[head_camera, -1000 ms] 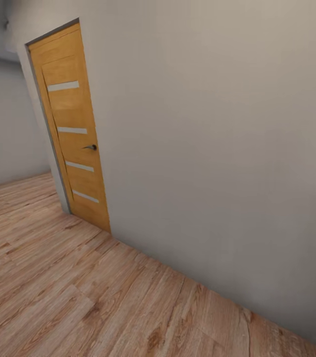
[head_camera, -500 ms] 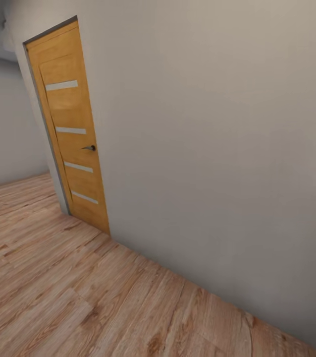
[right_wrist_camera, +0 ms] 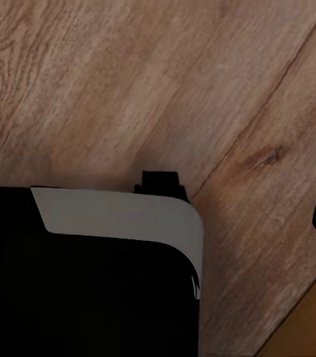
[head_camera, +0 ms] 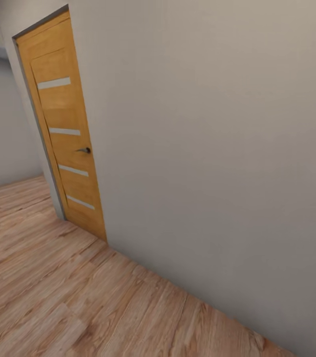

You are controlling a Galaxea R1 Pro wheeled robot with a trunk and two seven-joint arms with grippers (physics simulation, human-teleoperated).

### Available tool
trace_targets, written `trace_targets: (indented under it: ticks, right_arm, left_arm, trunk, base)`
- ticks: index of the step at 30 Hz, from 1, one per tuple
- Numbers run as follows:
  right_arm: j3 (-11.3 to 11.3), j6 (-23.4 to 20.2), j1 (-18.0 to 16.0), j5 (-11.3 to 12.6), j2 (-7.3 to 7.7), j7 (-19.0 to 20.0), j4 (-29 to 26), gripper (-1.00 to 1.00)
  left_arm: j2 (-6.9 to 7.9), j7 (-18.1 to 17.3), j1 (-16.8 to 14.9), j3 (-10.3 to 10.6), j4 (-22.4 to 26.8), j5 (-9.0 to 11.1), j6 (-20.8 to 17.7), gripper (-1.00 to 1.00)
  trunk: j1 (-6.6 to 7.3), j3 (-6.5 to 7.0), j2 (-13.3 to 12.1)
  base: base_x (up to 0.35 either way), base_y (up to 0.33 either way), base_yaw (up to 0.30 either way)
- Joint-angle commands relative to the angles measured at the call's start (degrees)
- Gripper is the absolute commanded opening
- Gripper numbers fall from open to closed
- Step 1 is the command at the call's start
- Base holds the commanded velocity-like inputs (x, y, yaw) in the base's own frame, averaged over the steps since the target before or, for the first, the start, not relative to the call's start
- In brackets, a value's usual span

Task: Move the two storage containers from the living room to the garage. In the garage, place one container on the floor and stack the other container on top of it (either order is fine).

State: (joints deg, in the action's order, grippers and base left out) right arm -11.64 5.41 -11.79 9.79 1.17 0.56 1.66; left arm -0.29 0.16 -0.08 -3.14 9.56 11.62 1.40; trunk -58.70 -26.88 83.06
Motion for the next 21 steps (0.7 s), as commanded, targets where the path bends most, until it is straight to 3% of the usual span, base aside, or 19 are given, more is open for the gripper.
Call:
trace_targets:
  ticks: [1,10,21]
  right_arm:
    - [-0.49,0.33,-0.09,0.55,-0.02,0.06,0.16,1.0]
    - [-0.51,0.38,-0.07,0.48,-0.22,0.11,0.16,1.0]
    - [-0.57,0.39,-0.07,0.45,-0.21,0.06,0.17,1.0]
  left_arm:
    - [-0.04,0.02,-0.01,-0.29,0.02,0.16,0.1,1.0]
    - [-0.08,0.04,-0.01,-0.29,0.02,0.09,0.1,1.0]
    - [-0.15,0.08,-0.01,-0.29,-0.17,0.19,0.1,1.0]
  trunk:
    - [-0.03,-0.05,0.02]
    - [-0.03,-0.05,0.02]
    - [-0.03,-0.05,0.02]
  base:
    - [0.321,0.0,0.0]
    - [0.263,0.0,0.019]
    - [0.02,0.0,0.245]
